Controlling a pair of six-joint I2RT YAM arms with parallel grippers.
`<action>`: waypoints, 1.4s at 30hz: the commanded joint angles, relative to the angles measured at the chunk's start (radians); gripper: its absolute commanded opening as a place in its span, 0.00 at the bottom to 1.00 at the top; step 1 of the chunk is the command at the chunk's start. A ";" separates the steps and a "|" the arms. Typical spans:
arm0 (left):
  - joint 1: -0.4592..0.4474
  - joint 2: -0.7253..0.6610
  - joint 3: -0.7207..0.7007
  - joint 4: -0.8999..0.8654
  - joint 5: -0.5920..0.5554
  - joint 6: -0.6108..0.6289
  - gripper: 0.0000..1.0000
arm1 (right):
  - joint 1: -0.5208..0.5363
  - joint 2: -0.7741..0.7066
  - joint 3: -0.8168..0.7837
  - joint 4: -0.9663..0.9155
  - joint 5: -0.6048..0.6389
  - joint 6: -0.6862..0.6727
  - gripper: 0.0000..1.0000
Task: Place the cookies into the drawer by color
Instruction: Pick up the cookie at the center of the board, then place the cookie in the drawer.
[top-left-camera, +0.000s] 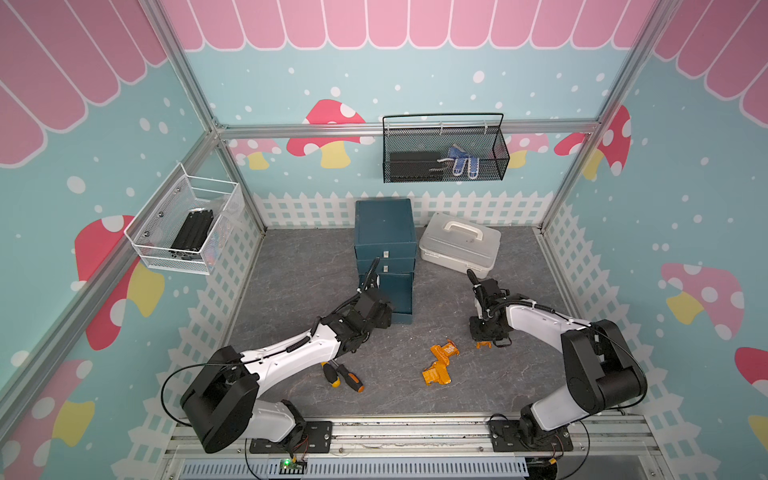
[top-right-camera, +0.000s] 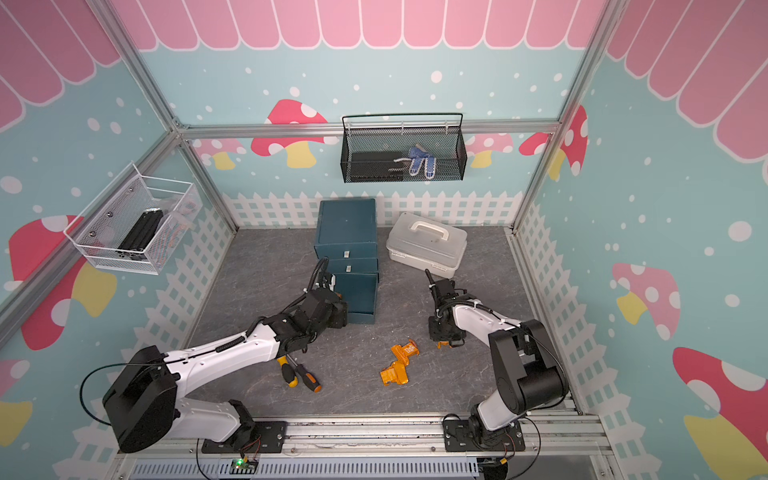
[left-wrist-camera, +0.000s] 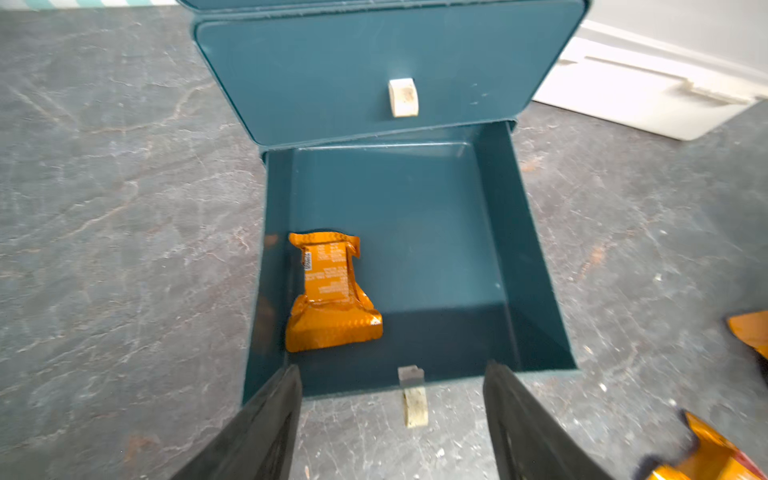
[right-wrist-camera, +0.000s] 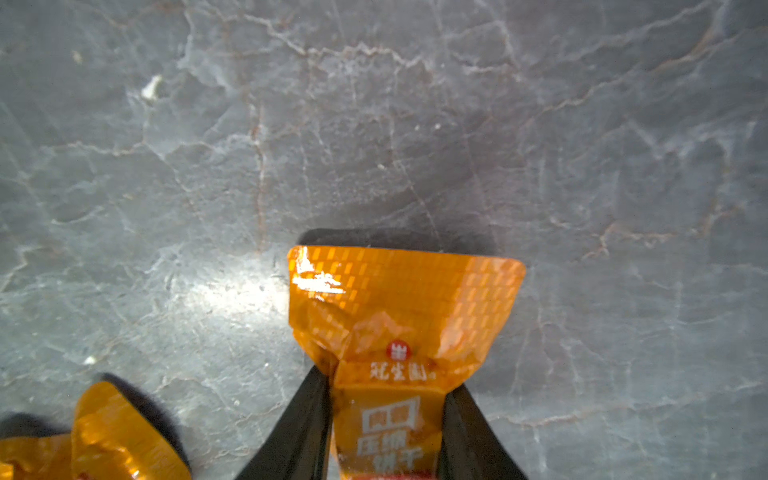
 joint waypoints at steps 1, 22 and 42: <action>-0.003 -0.081 -0.032 0.054 0.062 -0.025 0.72 | 0.004 -0.072 0.011 -0.056 -0.016 0.025 0.38; 0.174 -0.308 -0.207 -0.059 0.211 -0.090 0.71 | 0.405 0.159 0.657 -0.185 0.070 0.179 0.38; 0.259 -0.118 -0.338 0.344 0.416 -0.020 0.71 | 0.467 0.597 0.956 -0.101 0.088 0.242 0.40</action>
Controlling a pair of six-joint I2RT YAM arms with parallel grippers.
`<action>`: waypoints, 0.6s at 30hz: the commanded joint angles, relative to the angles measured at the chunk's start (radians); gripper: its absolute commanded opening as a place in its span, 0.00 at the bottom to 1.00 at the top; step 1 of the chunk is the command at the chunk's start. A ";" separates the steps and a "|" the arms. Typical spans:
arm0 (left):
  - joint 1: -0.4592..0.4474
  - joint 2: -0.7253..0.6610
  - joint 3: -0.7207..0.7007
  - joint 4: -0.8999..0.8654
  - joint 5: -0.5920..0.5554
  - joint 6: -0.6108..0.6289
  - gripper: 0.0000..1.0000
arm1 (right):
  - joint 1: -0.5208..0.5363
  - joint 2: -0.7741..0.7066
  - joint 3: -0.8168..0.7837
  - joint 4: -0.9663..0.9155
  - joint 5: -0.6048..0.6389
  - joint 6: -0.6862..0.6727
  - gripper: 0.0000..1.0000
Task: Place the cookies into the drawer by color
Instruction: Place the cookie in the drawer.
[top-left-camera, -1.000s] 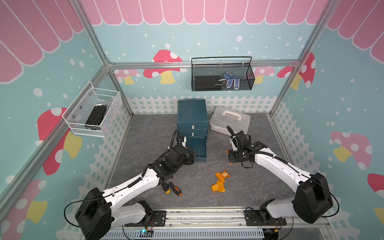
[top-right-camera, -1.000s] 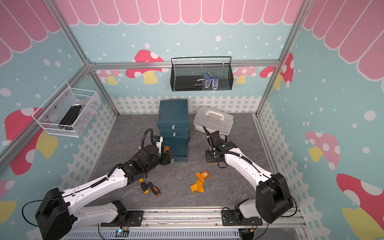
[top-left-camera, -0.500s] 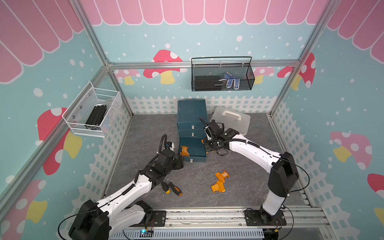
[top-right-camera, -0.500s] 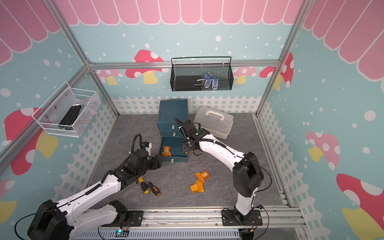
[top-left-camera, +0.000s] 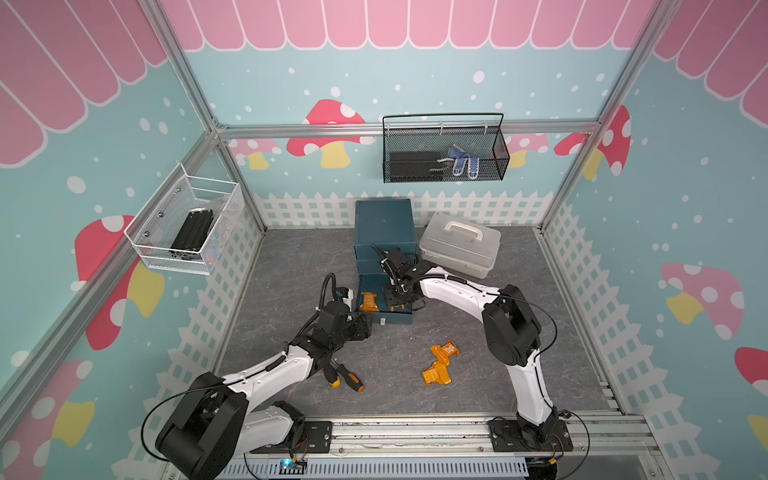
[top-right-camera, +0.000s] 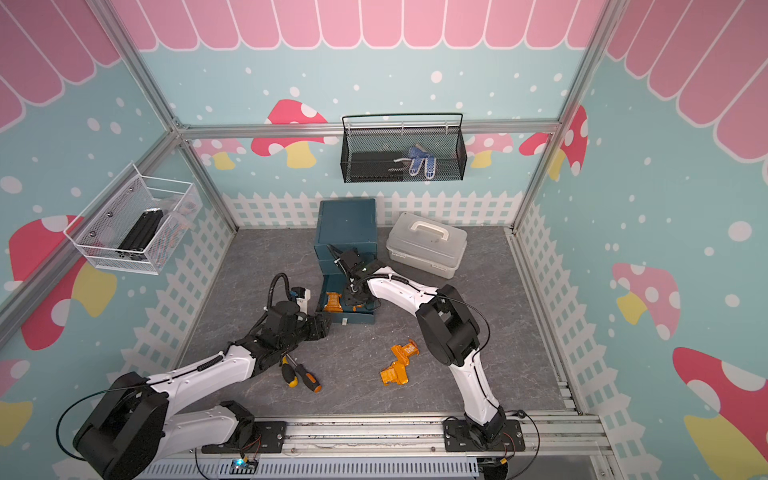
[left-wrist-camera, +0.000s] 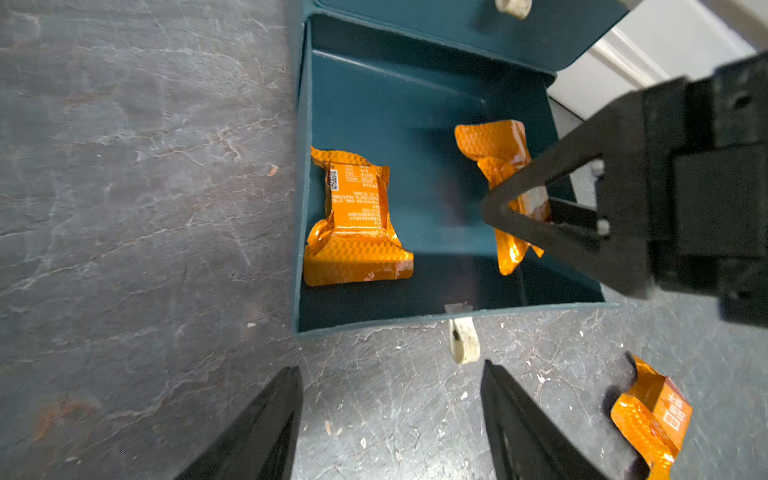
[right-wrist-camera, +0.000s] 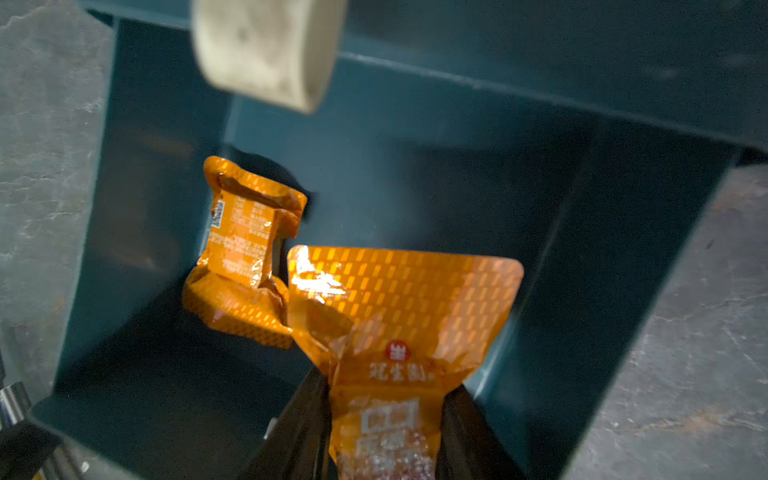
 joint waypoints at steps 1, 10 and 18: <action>0.006 0.029 0.005 0.064 0.030 0.023 0.71 | 0.007 0.012 0.044 -0.022 0.077 0.027 0.40; -0.012 0.014 -0.003 0.062 0.041 0.017 0.71 | 0.006 0.045 0.021 -0.038 0.162 0.042 0.42; -0.032 0.068 0.019 0.073 0.042 0.017 0.71 | 0.011 0.045 -0.023 0.016 0.185 0.038 0.42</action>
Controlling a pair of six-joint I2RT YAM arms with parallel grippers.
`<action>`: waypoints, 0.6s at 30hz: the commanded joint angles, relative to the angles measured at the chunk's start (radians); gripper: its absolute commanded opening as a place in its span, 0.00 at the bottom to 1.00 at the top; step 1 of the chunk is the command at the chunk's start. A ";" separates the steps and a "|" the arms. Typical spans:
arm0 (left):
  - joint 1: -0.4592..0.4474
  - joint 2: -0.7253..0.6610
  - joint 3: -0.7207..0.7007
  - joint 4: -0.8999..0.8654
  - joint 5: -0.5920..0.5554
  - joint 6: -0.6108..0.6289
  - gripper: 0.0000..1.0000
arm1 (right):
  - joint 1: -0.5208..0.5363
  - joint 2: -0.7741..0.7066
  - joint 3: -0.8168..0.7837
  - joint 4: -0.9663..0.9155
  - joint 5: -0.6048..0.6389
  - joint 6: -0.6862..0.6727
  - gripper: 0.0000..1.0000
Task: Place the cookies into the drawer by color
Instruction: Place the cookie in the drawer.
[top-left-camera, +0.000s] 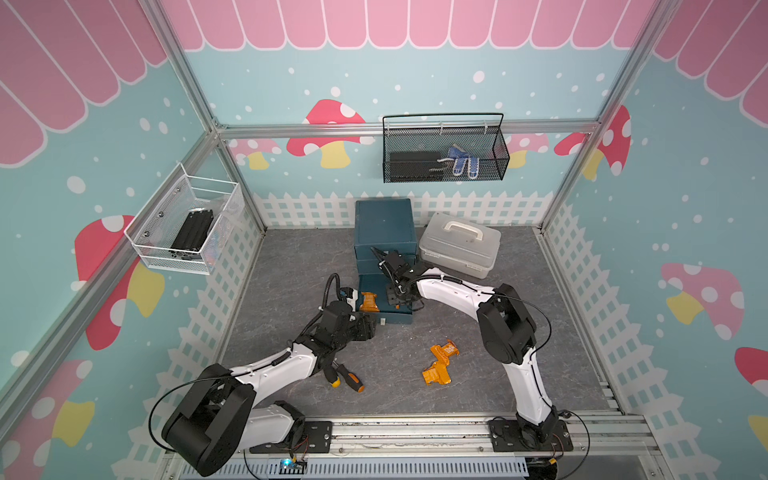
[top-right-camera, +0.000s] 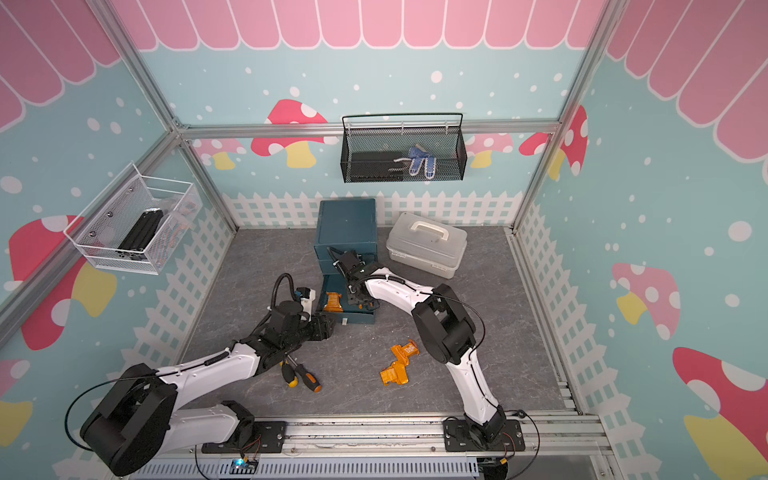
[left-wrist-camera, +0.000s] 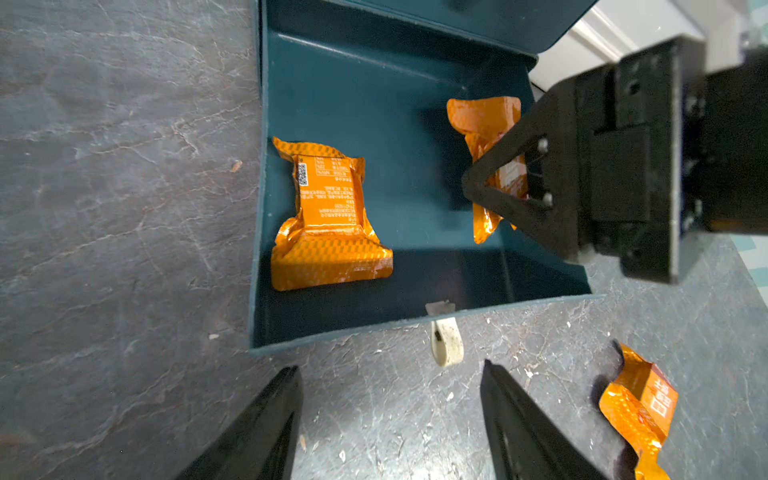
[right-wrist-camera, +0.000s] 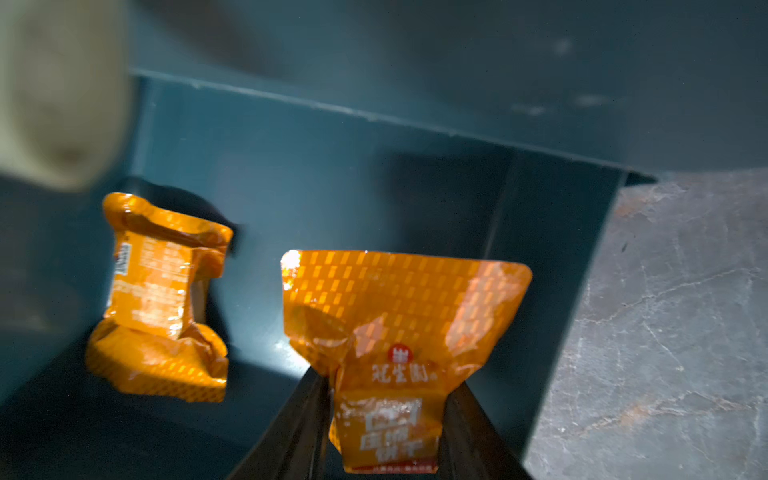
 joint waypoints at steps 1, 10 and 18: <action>-0.021 0.029 0.020 0.032 0.003 0.014 0.71 | 0.009 0.009 -0.031 0.025 0.042 0.019 0.42; -0.057 0.055 0.047 0.008 -0.056 0.015 0.71 | 0.020 -0.004 -0.089 0.068 0.067 0.011 0.43; -0.058 0.007 0.043 -0.042 -0.112 -0.002 0.71 | 0.018 0.010 -0.083 0.059 0.076 0.010 0.45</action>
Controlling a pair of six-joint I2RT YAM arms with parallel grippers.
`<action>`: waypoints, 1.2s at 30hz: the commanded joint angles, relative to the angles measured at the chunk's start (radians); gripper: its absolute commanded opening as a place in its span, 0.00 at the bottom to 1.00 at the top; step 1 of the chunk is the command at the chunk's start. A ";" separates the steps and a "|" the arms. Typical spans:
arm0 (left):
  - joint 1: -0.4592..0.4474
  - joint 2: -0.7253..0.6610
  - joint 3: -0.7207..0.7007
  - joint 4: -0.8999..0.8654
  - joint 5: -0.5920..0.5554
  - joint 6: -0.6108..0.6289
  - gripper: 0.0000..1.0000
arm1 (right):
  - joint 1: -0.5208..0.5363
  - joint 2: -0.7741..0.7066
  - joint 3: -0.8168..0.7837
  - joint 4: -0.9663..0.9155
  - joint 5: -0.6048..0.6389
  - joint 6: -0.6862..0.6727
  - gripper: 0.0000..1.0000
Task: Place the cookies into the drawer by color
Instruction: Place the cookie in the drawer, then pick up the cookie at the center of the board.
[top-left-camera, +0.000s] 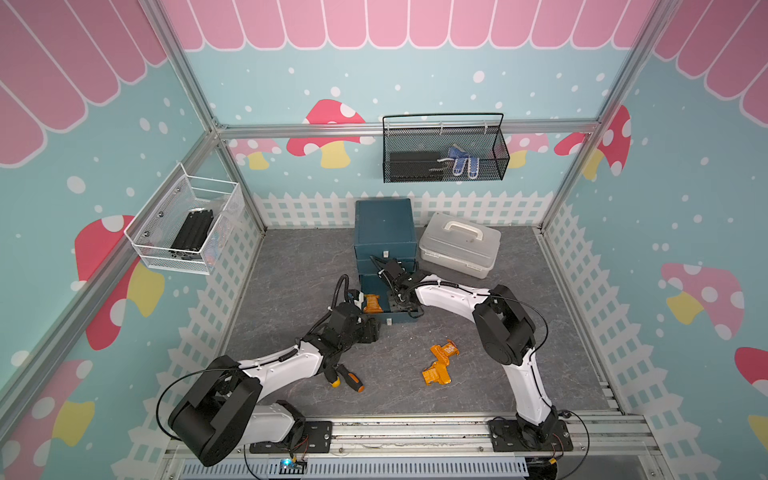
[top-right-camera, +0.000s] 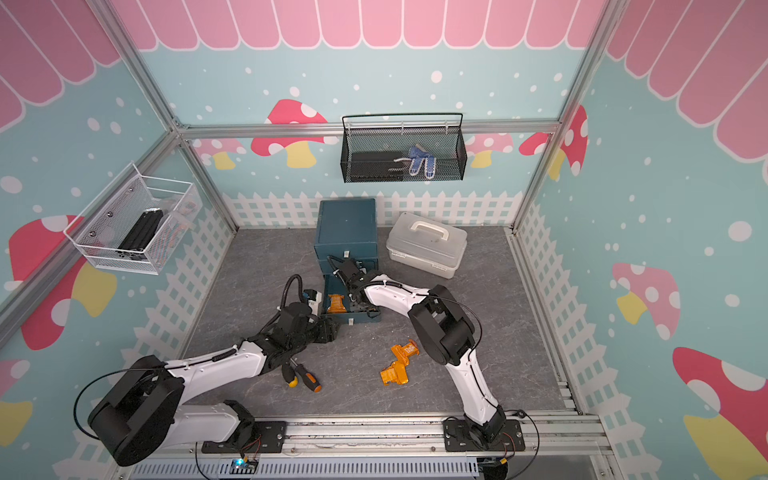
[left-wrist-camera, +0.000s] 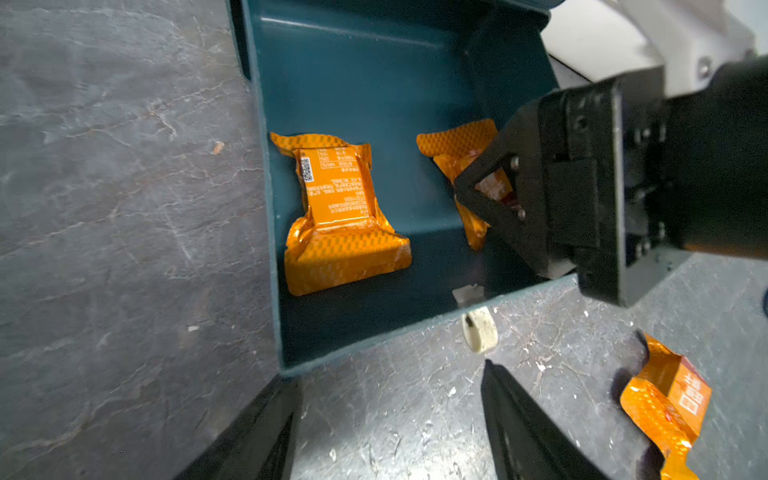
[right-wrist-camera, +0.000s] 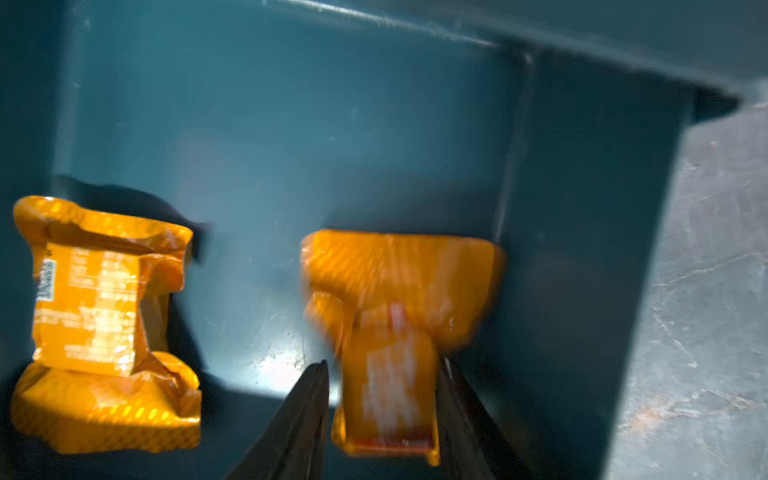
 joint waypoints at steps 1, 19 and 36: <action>-0.002 -0.040 0.016 -0.017 -0.033 -0.005 0.72 | 0.000 0.014 0.004 -0.010 0.016 0.010 0.45; -0.132 -0.383 0.007 -0.237 -0.083 -0.043 0.72 | 0.004 -0.210 -0.123 0.129 -0.086 -0.023 0.60; -0.520 0.011 0.216 -0.161 0.131 0.394 0.68 | -0.172 -0.820 -0.773 0.290 -0.376 -0.075 0.67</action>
